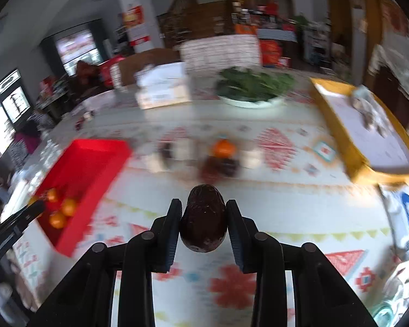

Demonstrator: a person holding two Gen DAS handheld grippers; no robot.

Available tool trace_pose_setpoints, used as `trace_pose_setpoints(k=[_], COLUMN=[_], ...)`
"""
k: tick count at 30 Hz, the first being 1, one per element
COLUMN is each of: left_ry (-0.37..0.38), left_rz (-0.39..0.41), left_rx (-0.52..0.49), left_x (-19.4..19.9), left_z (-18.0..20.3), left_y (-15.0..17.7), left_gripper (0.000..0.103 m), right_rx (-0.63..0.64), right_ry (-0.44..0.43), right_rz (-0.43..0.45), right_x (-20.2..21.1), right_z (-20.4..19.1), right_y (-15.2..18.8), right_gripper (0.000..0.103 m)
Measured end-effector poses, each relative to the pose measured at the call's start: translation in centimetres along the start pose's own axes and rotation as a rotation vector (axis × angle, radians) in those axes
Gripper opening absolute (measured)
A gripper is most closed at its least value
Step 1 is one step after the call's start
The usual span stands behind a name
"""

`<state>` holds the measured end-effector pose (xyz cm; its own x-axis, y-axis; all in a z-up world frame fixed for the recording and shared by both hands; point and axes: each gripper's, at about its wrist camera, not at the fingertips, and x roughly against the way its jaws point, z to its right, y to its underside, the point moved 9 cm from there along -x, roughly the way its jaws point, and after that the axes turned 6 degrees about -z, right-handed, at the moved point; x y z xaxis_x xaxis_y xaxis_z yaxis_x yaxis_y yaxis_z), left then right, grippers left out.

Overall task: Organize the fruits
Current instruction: 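Carry the orange and date into the red tray and open both tools, then move the left tool to a beige cube while the right tool reaches a round beige piece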

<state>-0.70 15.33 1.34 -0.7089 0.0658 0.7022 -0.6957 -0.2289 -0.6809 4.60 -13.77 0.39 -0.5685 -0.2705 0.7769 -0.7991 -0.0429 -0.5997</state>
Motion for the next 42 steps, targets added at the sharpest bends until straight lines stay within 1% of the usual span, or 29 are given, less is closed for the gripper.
trace_pose_setpoints(k=[4,6,10,13,16,20,22,23,24,25,27,30,31,32,33,35,36,37,38,40,42], left_ry=[-0.047,-0.074,-0.099,-0.093,-0.073,-0.047,-0.053,-0.056,-0.058,-0.062,-0.053,-0.060,-0.061,-0.056,-0.043,-0.023,-0.013,-0.008,0.002,0.037,0.054], left_rz=[0.016,0.012,-0.011,-0.031,-0.045,-0.053,-0.038,-0.021,-0.006,0.014,0.034,0.066,0.081,0.094,0.106,0.114,0.112,0.110,0.111,0.115,0.105], left_rx=[0.037,0.033,0.024,0.026,0.038,0.064,0.070,0.072,0.074,0.079,0.076,0.055,0.041,0.028,0.013,-0.010,-0.028,-0.037,-0.042,-0.061,-0.091], left_x=[-0.1,-0.7,-2.1,-3.4,-4.1,-4.6,-4.1,-3.6,-3.2,-2.5,-1.6,-0.2,0.4,1.0,1.7,2.6,3.0,3.2,3.4,3.7,3.4], left_z=[-3.9,-5.2,-7.2,-8.1,-8.4,-8.7,-8.7,-8.7,-8.7,-8.7,-8.1,-6.9,-6.3,-5.6,-4.7,-3.2,-2.2,-1.4,-0.7,1.2,3.1], left_y=[-1.7,-2.4,-3.1,-3.1,-2.9,-2.7,-2.7,-2.9,-3.0,-3.3,-3.5,-3.8,-3.9,-4.0,-4.1,-4.1,-4.1,-4.0,-4.0,-3.8,-3.4], left_gripper=[0.032,0.032,0.032,0.032,0.032,0.033,0.041,0.051,0.057,0.060,0.073,0.084,0.086,0.089,0.089,0.089,0.089,0.089,0.089,0.089,0.089], right_rx=[0.069,0.109,0.178,0.226,0.269,0.294,0.306,0.315,0.322,0.329,0.344,0.343,0.331,0.320,0.304,0.277,0.264,0.257,0.247,0.217,0.154], right_ry=[-0.088,-0.112,-0.153,-0.169,-0.164,-0.151,-0.144,-0.140,-0.140,-0.143,-0.150,-0.156,-0.163,-0.166,-0.167,-0.168,-0.150,-0.134,-0.115,-0.087,-0.053], right_rz=[-0.020,-0.030,-0.060,-0.090,-0.125,-0.166,-0.172,-0.167,-0.160,-0.155,-0.152,-0.132,-0.123,-0.114,-0.101,-0.065,-0.030,0.000,0.042,0.088,0.102], right_x=[-1.1,-2.0,-4.7,-7.2,-9.9,-12.8,-13.3,-13.4,-13.3,-13.1,-12.9,-12.0,-11.4,-10.9,-10.2,-8.8,-7.6,-6.8,-5.6,-3.5,-1.8], right_z=[-6.1,-9.1,-14.6,-18.3,-21.4,-23.1,-23.3,-23.5,-23.7,-23.9,-24.1,-23.7,-23.3,-22.9,-22.3,-20.8,-19.5,-18.5,-16.9,-13.6,-9.3], right_y=[-1.2,-1.6,-2.5,-3.1,-3.3,-3.0,-2.7,-2.6,-2.4,-2.3,-2.1,-2.2,-2.3,-2.5,-2.7,-3.0,-3.4,-3.6,-3.9,-4.1,-4.3], right_gripper=[0.036,0.036,0.036,0.036,0.036,0.036,0.036,0.036,0.036,0.036,0.037,0.037,0.038,0.040,0.042,0.051,0.054,0.063,0.076,0.086,0.086])
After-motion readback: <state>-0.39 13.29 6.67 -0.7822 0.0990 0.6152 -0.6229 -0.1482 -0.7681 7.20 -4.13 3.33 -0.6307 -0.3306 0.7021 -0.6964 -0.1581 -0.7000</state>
